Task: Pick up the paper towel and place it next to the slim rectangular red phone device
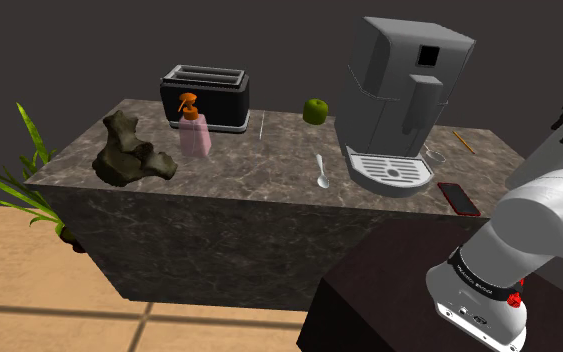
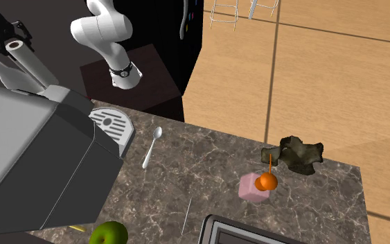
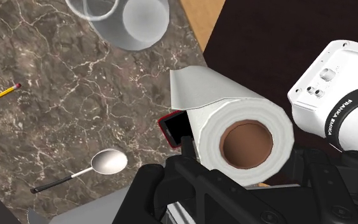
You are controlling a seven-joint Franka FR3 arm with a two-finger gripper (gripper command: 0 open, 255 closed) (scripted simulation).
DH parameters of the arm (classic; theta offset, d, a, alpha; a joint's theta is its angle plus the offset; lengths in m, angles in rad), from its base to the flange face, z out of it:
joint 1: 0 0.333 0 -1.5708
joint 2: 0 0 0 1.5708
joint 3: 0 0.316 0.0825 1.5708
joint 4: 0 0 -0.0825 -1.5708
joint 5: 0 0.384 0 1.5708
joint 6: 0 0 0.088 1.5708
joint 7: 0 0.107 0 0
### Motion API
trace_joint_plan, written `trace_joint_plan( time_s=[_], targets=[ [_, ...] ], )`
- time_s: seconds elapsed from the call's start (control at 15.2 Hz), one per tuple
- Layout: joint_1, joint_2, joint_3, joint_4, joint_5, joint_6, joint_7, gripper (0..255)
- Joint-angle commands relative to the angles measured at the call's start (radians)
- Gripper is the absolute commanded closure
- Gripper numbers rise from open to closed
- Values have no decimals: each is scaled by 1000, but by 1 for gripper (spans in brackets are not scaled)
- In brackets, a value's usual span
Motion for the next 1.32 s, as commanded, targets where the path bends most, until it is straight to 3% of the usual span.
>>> trace_joint_plan(
  time_s=[0.0, 1.25],
  targets=[
    [-9, -11, -15, -23, -15, 13, -1, 255],
    [-77, -69, -192, -213, -181, 151, 6, 255]
  ],
)
